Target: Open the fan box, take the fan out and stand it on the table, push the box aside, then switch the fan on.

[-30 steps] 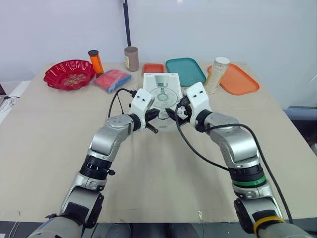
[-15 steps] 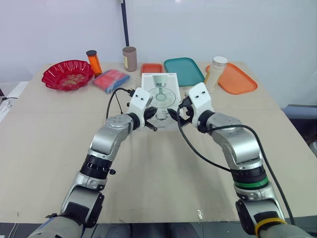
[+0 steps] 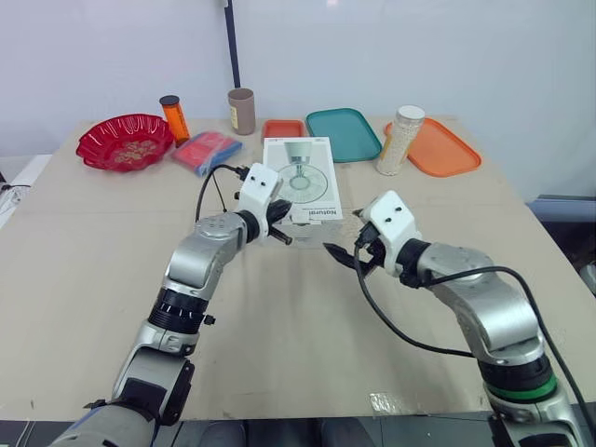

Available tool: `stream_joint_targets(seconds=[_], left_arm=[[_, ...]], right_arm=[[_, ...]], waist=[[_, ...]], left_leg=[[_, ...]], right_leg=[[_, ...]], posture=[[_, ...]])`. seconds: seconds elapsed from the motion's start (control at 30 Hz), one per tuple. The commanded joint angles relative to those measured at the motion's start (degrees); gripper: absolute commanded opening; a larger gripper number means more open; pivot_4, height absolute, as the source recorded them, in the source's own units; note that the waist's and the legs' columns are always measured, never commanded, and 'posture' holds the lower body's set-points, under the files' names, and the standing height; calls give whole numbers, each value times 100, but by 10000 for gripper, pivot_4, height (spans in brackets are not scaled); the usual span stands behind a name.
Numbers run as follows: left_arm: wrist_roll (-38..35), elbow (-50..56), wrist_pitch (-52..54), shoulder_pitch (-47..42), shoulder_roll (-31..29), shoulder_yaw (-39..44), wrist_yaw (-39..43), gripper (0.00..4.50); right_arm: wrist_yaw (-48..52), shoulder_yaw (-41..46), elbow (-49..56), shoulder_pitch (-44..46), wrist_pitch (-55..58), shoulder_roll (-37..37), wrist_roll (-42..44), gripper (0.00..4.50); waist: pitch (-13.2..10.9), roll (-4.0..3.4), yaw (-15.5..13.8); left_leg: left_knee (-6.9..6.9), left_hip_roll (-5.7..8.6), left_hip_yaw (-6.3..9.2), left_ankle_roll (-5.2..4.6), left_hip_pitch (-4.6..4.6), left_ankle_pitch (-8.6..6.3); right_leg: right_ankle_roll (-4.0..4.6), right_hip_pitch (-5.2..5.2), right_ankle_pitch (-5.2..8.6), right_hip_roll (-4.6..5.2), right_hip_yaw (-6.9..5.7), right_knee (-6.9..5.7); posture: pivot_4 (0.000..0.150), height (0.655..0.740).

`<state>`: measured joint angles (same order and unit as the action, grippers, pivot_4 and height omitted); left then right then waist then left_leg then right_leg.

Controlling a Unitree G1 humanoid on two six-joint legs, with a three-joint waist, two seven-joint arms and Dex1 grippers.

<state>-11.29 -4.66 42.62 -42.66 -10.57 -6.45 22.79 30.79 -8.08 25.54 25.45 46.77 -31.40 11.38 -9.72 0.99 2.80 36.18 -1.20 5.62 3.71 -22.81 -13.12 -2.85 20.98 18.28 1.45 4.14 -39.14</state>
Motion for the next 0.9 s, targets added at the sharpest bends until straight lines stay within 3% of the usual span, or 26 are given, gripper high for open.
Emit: stream_joint_targets(seconds=[0.03, 0.23, 0.67, 0.9], left_arm=[[50, 24, 264, 124, -144, 132, -109, 820], [77, 93, 324, 175, -149, 141, -160, 820], [11, 103, 391, 105, -94, 158, -195, 820], [17, 161, 430, 127, -165, 158, -158, 820]], right_arm=[[-2, -74, -127, 141, -297, 59, -105, 45000], [119, -276, -425, 135, -313, 221, -54, 45000], [988, -387, 601, -718, -46, -517, 486, 45000], [428, 71, 108, -528, 269, -125, 524, 45000]], waist=[[0, 0, -3], [0, 0, -3], [0, 0, -5], [-1, 2, -6]], left_leg=[[0, 1, 0, 1, 0, 0], [-1, -1, 1, 1, 0, 1], [0, 0, 1, 1, -1, 0], [0, 0, 1, 1, -1, 0]], right_leg=[[0, 0, 0, 1, 0, 0], [0, 0, 0, 0, 0, 0], [-1, -1, 1, 0, -1, 1], [-1, -1, 1, 0, -1, 2]], posture=[[1500, 7400], [1500, 7400], [1500, 7400], [1500, 7400]])
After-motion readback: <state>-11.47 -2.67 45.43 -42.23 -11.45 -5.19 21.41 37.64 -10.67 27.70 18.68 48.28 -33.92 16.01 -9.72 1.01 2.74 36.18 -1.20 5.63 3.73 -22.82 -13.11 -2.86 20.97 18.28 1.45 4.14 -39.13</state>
